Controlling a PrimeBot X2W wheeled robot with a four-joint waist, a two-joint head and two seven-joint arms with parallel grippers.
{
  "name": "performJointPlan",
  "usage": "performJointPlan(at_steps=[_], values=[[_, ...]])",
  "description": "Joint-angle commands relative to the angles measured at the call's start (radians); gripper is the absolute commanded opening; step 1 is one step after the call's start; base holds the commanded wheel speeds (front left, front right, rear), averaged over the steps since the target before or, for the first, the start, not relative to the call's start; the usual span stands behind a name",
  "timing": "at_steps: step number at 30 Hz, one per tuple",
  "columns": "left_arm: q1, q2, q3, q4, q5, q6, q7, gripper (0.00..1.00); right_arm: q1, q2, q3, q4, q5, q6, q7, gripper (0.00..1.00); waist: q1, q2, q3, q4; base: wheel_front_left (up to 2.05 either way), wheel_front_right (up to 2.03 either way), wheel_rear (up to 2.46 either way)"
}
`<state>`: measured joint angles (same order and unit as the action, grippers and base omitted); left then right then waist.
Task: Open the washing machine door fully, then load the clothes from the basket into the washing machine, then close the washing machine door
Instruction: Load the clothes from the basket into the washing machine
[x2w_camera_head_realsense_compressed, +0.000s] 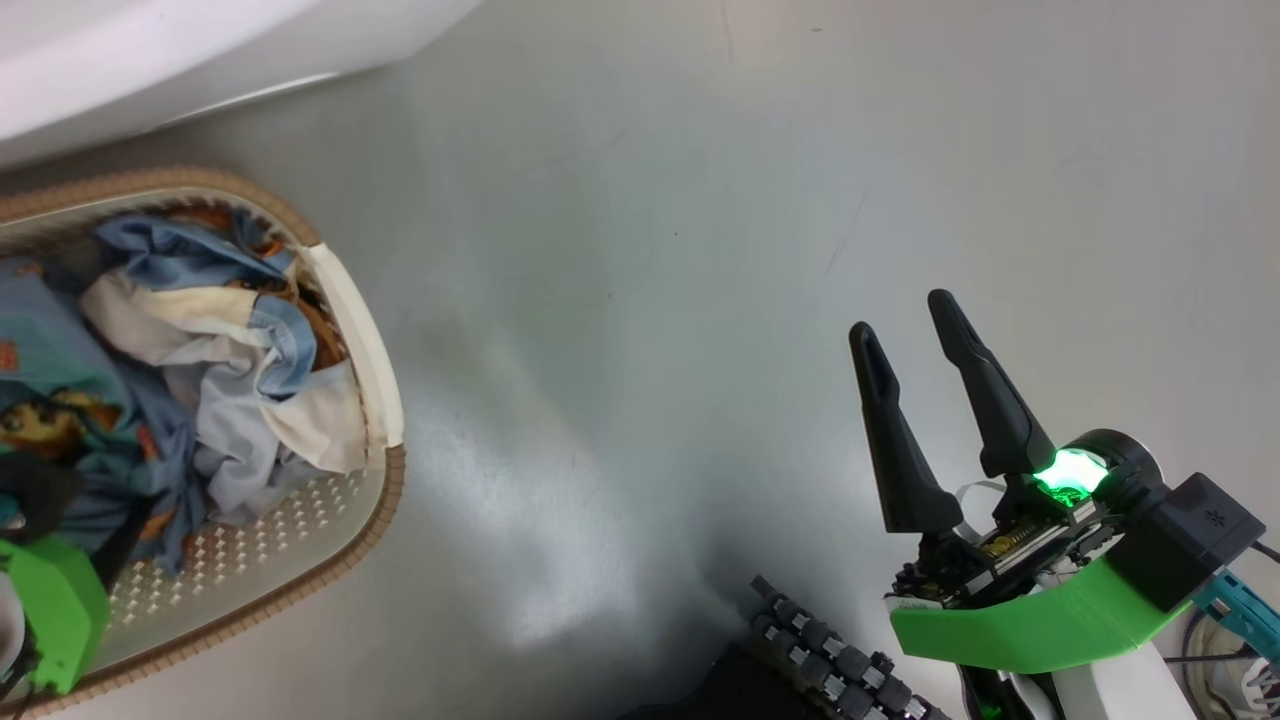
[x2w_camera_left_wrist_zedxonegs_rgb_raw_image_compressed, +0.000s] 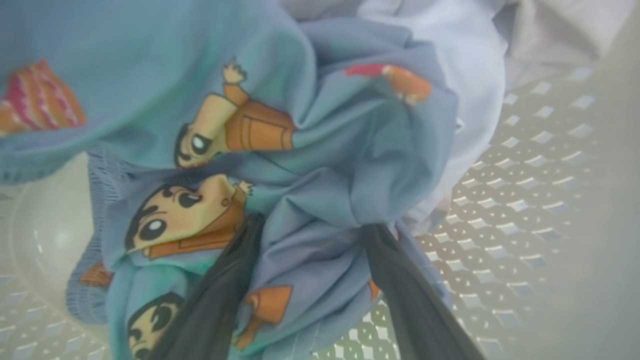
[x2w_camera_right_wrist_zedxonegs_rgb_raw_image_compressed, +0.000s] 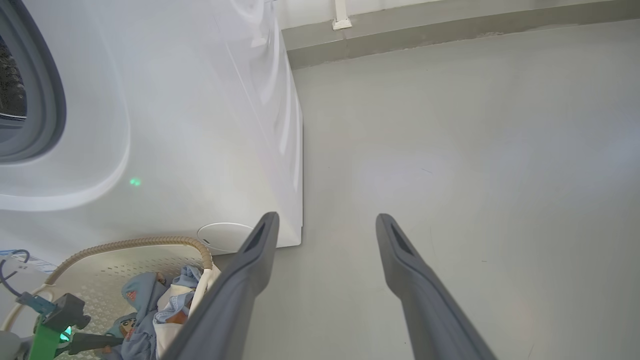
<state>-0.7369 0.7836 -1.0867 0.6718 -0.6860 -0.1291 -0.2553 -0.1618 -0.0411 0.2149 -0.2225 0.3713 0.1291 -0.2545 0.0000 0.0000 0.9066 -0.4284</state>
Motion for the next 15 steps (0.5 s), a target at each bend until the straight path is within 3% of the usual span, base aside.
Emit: performJointPlan(at_steps=[1,5,6,7,15], values=[[-0.006,0.039,0.003,0.018,-0.011,-0.002,-0.006,1.0,0.045,-0.009,0.02,-0.025,0.012,0.002,-0.007,1.0,0.0,0.0,-0.002,-0.006,0.0,0.0,0.0],[-0.05,0.02,-0.024,0.065,-0.033,-0.002,-0.006,1.0,0.049,-0.009,0.012,-0.027,0.009,0.002,-0.007,1.0,0.0,0.0,-0.008,-0.004,0.0,0.0,0.0],[-0.057,0.013,-0.027,0.073,-0.041,-0.002,-0.006,0.7,0.049,-0.009,0.01,-0.026,0.008,0.002,-0.007,1.0,0.0,0.0,-0.01,-0.002,0.0,0.0,0.0],[-0.064,0.006,-0.028,0.077,-0.046,-0.002,-0.006,0.0,0.049,-0.009,0.009,-0.025,0.008,0.002,-0.007,1.0,0.0,0.0,-0.012,-0.001,0.0,0.0,0.0],[-0.076,-0.017,-0.066,0.061,-0.107,-0.002,-0.006,0.0,0.036,-0.009,-0.003,-0.011,0.003,0.002,-0.007,1.0,0.0,0.0,-0.043,0.017,0.0,0.0,0.0]])
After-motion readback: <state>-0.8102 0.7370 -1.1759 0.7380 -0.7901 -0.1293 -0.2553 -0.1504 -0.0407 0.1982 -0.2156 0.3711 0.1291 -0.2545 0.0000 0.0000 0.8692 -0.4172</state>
